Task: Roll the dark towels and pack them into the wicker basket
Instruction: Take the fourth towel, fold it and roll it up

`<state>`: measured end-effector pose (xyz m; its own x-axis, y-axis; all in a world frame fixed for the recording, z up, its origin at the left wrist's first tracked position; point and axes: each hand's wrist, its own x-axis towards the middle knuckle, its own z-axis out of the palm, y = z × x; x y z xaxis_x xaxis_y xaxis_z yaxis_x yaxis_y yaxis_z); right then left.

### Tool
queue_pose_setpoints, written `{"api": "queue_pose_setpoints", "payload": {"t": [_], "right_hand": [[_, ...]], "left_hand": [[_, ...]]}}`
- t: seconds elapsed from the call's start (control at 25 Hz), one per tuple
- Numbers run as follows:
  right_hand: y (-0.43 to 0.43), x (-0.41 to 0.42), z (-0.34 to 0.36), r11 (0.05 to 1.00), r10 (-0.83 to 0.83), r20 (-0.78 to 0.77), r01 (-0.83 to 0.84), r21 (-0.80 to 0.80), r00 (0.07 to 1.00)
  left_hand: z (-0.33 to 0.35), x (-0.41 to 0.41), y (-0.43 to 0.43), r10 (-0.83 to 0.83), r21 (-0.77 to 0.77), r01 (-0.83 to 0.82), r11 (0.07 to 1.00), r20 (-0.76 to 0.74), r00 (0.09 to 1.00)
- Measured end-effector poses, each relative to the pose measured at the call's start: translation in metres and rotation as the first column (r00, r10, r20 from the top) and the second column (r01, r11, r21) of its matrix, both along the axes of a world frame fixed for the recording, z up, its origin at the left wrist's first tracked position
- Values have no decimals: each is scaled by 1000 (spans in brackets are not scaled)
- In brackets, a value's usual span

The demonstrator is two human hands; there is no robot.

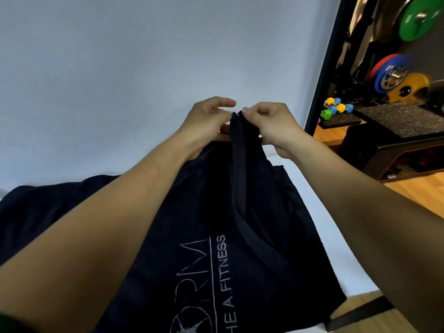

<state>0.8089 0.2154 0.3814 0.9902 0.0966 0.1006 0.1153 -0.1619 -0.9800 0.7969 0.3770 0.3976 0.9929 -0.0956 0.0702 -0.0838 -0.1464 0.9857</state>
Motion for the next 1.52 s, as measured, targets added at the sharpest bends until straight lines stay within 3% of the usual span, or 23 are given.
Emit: {"api": "queue_pose_setpoints", "payload": {"t": [0.12,0.24,0.32,0.4,0.44,0.48,0.52,0.6,0.68,0.88,1.0,1.12,1.24,1.36,1.44,1.52], "right_hand": [[1,-5,4,998,37,24,-38,47,999],[-4,-15,-4,988,94,-94,-82,131,991],[-17,-32,-19,958,258,-282,-282,-49,924],[-38,-58,-34,814,406,-446,-538,-221,798],[-48,-72,-40,768,450,-473,-599,-228,757],[-58,-85,-45,771,467,-451,-600,-214,761],[-66,-98,-45,815,430,-373,-531,-231,822],[-78,-123,-39,888,267,-112,-289,-358,957],[-87,-150,-32,887,179,36,-145,-439,983],[-93,-198,-46,780,286,-185,-341,-525,940],[-85,-194,-77,862,33,-90,-74,-501,995],[-82,-193,-81,888,38,-177,-114,-445,983],[-81,-208,-65,922,234,-34,-233,-308,972],[-72,-226,-57,932,302,159,-256,-256,940],[-69,-234,-60,925,287,190,-220,-311,939],[-74,-241,-63,860,306,130,-215,-464,943]], "left_hand": [[-8,6,2,-121,254,101,962,64,991],[-11,16,4,-71,228,47,973,98,993],[-10,23,12,0,136,-10,991,73,997],[-11,27,19,22,72,-23,997,20,1000],[-13,28,20,24,58,-24,998,6,1000],[-16,28,20,25,57,-25,998,4,1000],[-18,29,18,32,63,-32,997,8,999],[-24,30,14,70,65,-72,995,22,997],[-31,32,10,117,87,-120,989,31,993],[-48,38,5,143,180,-151,972,57,988],[-49,37,-1,89,208,-107,972,95,992],[-46,38,-3,102,201,-126,971,129,986],[-49,37,1,109,188,-126,974,99,989],[-62,31,4,134,193,-146,970,70,988],[-71,28,11,148,182,-155,971,49,988],[-76,25,20,168,156,-172,973,41,985]]}}
